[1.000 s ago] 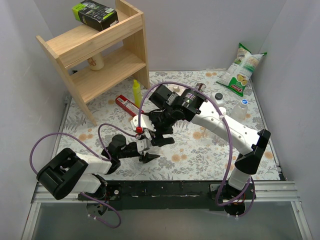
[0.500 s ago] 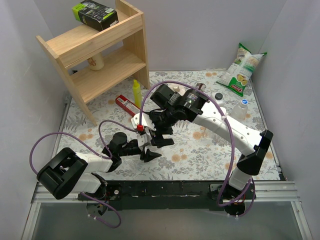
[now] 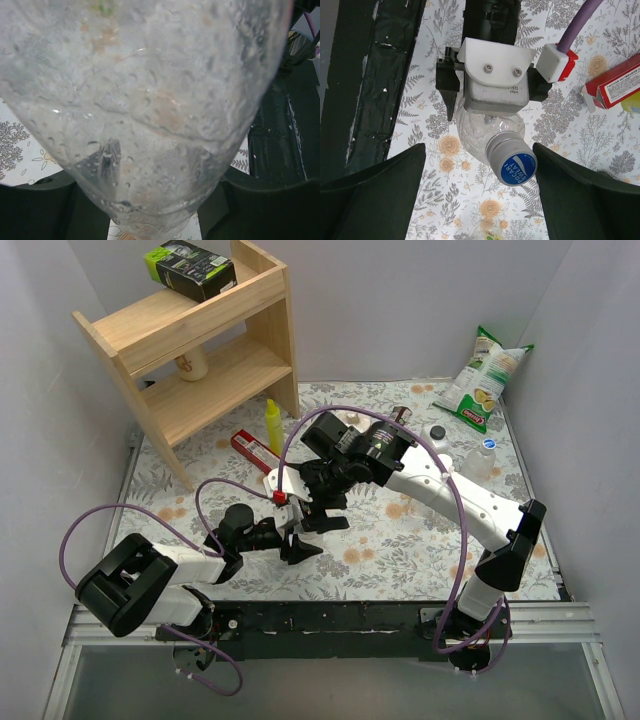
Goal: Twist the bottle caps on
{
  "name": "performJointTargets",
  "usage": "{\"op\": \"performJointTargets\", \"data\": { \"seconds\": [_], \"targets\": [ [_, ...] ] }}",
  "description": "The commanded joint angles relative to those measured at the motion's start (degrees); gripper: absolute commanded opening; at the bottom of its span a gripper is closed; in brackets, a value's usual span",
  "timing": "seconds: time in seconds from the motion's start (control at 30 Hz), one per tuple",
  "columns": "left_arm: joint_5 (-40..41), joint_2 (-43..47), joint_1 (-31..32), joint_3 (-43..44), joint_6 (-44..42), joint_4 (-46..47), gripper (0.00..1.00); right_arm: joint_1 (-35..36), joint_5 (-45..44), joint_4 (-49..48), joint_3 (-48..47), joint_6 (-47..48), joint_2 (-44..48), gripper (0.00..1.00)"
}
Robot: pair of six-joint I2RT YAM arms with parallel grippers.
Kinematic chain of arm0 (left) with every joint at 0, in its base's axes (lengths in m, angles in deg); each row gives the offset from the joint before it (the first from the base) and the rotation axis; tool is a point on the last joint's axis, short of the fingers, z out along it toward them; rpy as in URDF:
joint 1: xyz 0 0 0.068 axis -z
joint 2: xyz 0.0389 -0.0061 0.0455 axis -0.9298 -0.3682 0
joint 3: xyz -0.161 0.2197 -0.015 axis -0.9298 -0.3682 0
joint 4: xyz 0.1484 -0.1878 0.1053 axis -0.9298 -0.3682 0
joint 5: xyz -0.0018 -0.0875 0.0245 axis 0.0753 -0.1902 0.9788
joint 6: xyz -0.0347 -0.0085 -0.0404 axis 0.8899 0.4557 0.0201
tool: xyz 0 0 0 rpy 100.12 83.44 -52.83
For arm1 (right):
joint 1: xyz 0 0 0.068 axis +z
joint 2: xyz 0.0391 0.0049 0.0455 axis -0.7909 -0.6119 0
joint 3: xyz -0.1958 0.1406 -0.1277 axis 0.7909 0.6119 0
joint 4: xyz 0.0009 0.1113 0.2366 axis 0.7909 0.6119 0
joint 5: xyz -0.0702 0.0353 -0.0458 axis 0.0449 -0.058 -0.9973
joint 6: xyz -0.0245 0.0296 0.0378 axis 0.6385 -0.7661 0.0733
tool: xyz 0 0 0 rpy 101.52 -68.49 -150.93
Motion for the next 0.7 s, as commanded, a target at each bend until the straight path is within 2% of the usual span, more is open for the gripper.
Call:
{"op": "performJointTargets", "data": {
  "seconds": [0.0,0.23,0.53,0.6,0.67],
  "targets": [
    [2.16,0.73,-1.62,1.04,2.31,4.46,0.0,-0.04,-1.44,5.26,0.61,-2.82,1.77,0.92],
    [2.77,1.17,-2.14,0.86,3.27,4.99,0.0,-0.13,-4.24,8.07,1.05,-4.4,1.94,0.92],
    [2.51,1.08,-3.11,1.74,3.19,3.59,0.0,-1.53,-5.84,7.9,10.28,-4.41,10.38,0.89],
    [1.46,0.91,-3.11,2.09,1.88,2.01,0.0,-5.83,-4.26,6.76,7.14,-6.24,8.46,0.88],
    [-0.65,1.17,-3.11,2.88,0.64,-0.62,0.0,-11.17,1.01,5.44,-2.77,-8.17,5.3,0.88]
  ]
}}
